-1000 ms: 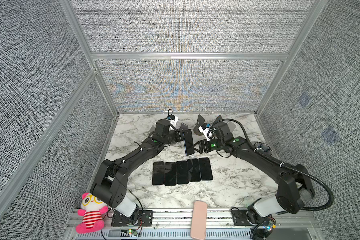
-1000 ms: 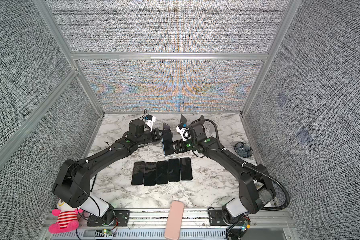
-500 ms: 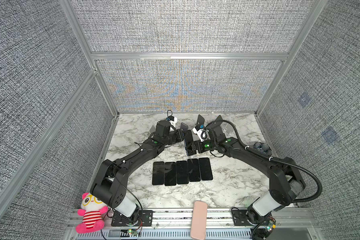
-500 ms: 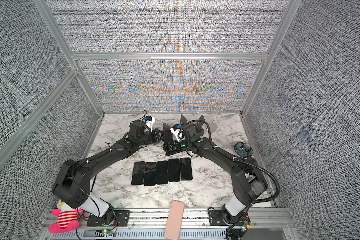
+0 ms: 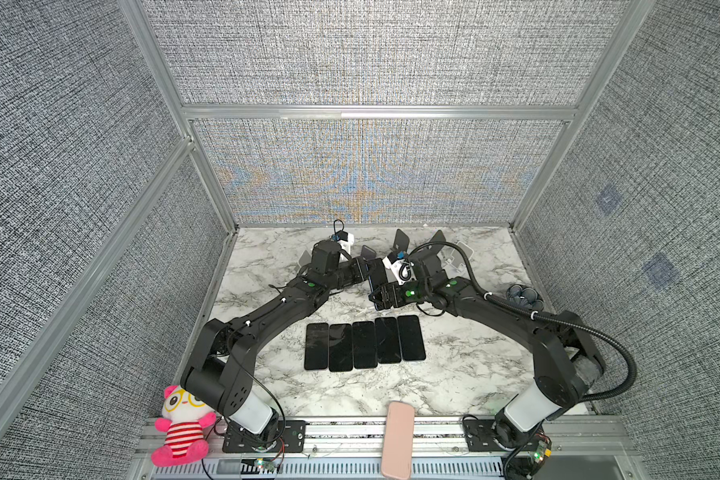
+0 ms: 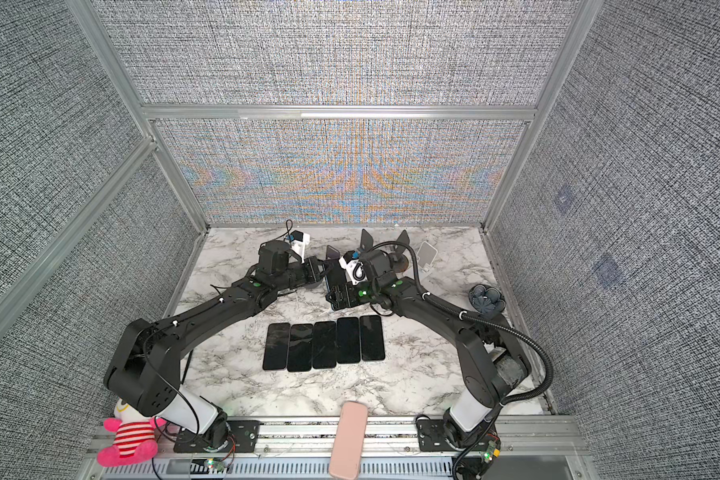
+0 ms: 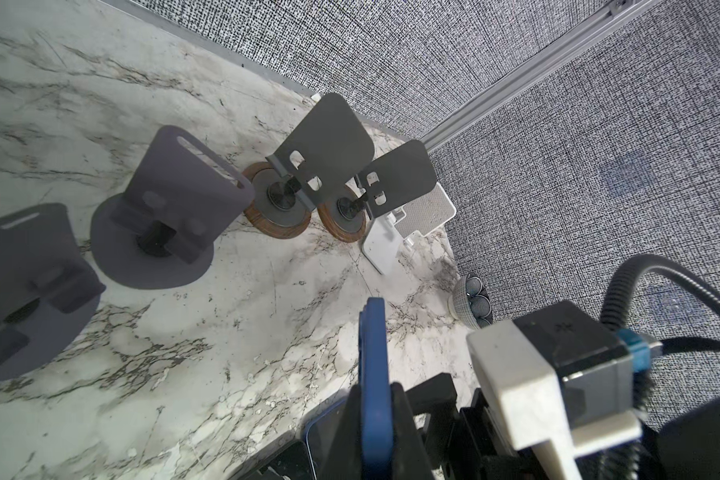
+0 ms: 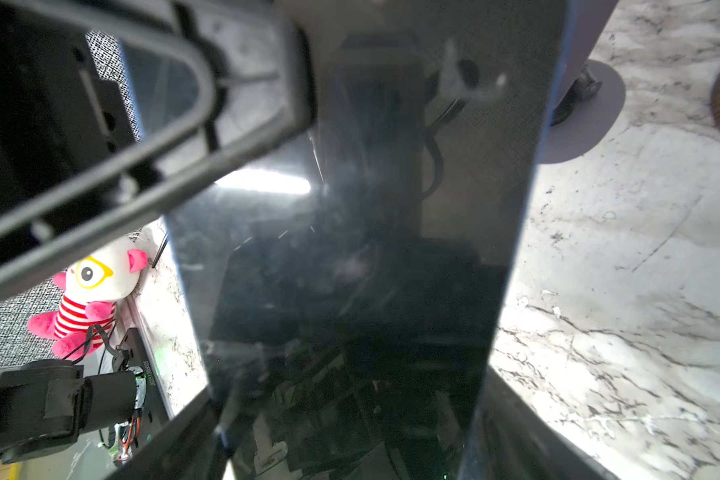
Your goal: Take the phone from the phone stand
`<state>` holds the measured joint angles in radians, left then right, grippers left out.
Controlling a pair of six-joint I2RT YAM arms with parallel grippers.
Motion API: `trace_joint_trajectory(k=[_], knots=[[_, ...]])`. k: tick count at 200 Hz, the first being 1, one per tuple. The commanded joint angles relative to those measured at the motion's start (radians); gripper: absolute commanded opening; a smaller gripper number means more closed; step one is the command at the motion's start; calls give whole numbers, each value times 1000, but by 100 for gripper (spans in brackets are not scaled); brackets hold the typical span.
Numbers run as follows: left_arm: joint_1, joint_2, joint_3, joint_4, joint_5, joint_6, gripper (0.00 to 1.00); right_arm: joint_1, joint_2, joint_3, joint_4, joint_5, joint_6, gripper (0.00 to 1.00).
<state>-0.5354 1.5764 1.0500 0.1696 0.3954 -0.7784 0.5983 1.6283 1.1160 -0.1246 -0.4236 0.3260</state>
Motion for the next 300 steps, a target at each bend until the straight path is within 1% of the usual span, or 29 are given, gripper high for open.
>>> trace_joint_trajectory(k=[1,26,39,45,55,60,66,79,89,101,106,112,127,148,165,178,190,201,221,234,258,275,300], knots=[[0,-1,-2,56,11,-7,0,3,-9,-10,45,35,20,71],[0,-8,-8,53,5,-2,0,3,-20,-10,46,45,21,64],[0,-13,-14,54,3,1,0,3,-23,-5,40,48,22,62],[0,-13,-16,53,1,2,6,3,-24,-4,35,50,21,61],[0,-17,-18,52,0,5,18,3,-28,5,19,52,22,59],[0,-19,-20,53,0,7,27,3,-28,9,8,54,21,59],[0,-23,-22,54,2,12,36,3,-30,13,-3,54,18,58],[0,-33,-27,48,-1,25,53,3,-49,5,-14,48,7,56],[0,-48,-27,25,-10,44,63,3,-70,-4,-34,53,-2,54],[-1,-69,-26,-17,-34,75,71,3,-96,-15,-81,79,-21,50],[-1,-78,-27,-36,-46,90,73,3,-106,-17,-107,93,-32,47],[0,-92,-25,-61,-63,110,76,1,-119,-23,-142,115,-44,44],[0,-125,-24,-127,-113,151,81,-5,-153,-39,-236,178,-60,42],[3,-178,-46,-181,-185,203,85,-19,-214,-85,-344,258,-64,41],[9,-215,-61,-222,-227,230,85,-39,-255,-114,-426,306,-46,39],[13,-239,-72,-257,-241,241,85,-57,-280,-170,-474,334,-32,33],[14,-259,-81,-307,-283,223,85,-72,-291,-196,-504,348,-22,26],[17,-279,-98,-348,-309,202,85,-83,-296,-218,-520,352,-15,24],[35,-322,-155,-358,-295,185,85,-95,-283,-246,-536,361,-12,17],[53,-360,-194,-372,-290,183,84,-97,-273,-259,-539,377,-14,15],[114,-417,-266,-383,-280,167,83,-102,-243,-282,-519,398,-25,10],[154,-431,-316,-359,-236,138,81,-104,-220,-291,-497,401,-24,10],[163,-411,-358,-329,-219,119,80,-111,-192,-301,-473,408,-11,10]])
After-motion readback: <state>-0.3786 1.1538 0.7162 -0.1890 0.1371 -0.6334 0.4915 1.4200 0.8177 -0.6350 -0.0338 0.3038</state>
